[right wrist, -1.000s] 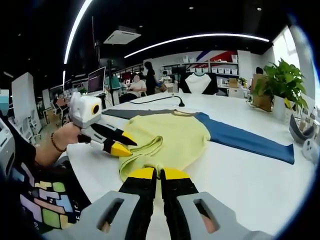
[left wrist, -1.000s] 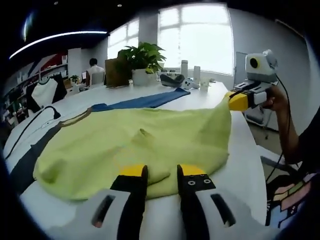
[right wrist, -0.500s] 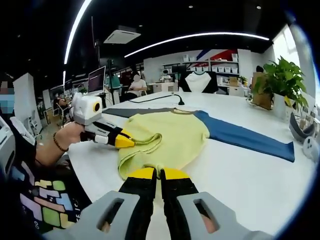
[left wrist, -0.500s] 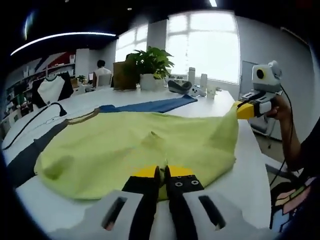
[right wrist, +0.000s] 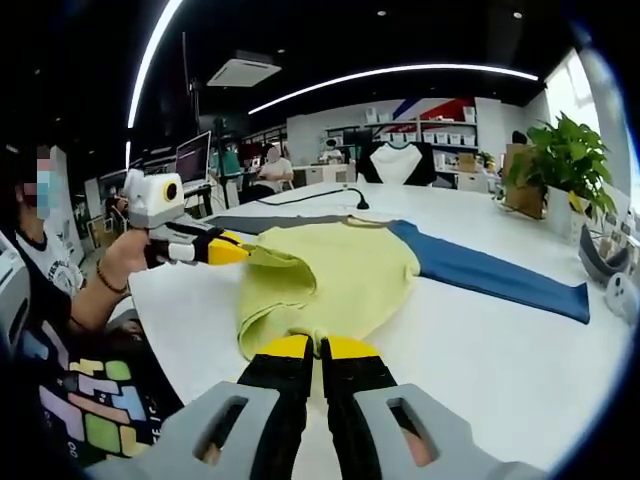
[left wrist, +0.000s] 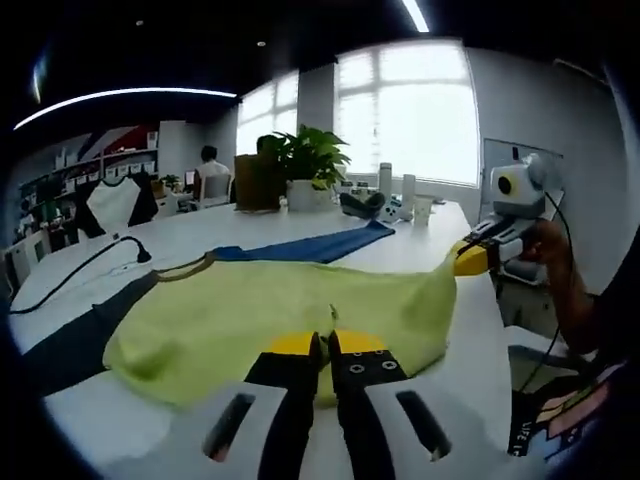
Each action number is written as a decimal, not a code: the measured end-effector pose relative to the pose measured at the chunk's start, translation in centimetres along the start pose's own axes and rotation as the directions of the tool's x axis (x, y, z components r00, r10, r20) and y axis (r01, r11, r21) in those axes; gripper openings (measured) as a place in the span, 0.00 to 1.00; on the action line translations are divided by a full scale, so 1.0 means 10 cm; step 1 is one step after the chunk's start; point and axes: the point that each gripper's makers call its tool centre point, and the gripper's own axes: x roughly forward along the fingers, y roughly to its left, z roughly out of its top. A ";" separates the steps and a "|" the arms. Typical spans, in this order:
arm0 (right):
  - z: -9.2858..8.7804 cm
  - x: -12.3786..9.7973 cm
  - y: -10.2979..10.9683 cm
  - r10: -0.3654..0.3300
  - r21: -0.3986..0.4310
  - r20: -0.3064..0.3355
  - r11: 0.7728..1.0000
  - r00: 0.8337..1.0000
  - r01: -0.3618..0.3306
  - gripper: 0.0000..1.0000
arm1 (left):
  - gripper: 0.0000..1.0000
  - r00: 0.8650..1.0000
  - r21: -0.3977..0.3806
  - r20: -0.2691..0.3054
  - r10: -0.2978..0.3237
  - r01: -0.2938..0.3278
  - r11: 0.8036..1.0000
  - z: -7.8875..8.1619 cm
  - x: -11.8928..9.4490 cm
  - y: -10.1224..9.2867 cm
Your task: Fold the garment on the visible template until the final outline fits inside the template.
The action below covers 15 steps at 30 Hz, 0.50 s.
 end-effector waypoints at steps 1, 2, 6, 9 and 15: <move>0.00 0.00 0.00 0.000 0.000 -0.001 1.000 1.000 0.000 0.01 | 0.05 1.000 0.003 0.006 0.004 -0.004 1.000 0.02 -0.03 0.00; -0.01 0.01 0.01 0.000 0.000 -0.003 1.000 1.000 0.000 0.01 | 0.05 1.000 0.007 0.009 0.008 -0.008 1.000 0.03 -0.05 0.01; 0.00 0.00 0.01 -0.004 0.000 -0.002 1.000 1.000 0.004 0.01 | 0.05 0.999 0.014 0.028 0.021 -0.022 1.000 0.09 -0.19 0.03; 0.00 0.00 0.02 -0.006 -0.003 -0.002 1.000 1.000 0.006 0.01 | 0.05 0.998 0.016 0.045 0.032 -0.033 0.999 0.13 -0.32 0.04; -0.01 0.01 0.02 -0.007 -0.007 -0.007 1.000 1.000 0.007 0.01 | 0.05 0.994 0.020 0.079 0.071 -0.072 0.997 0.18 -0.63 0.10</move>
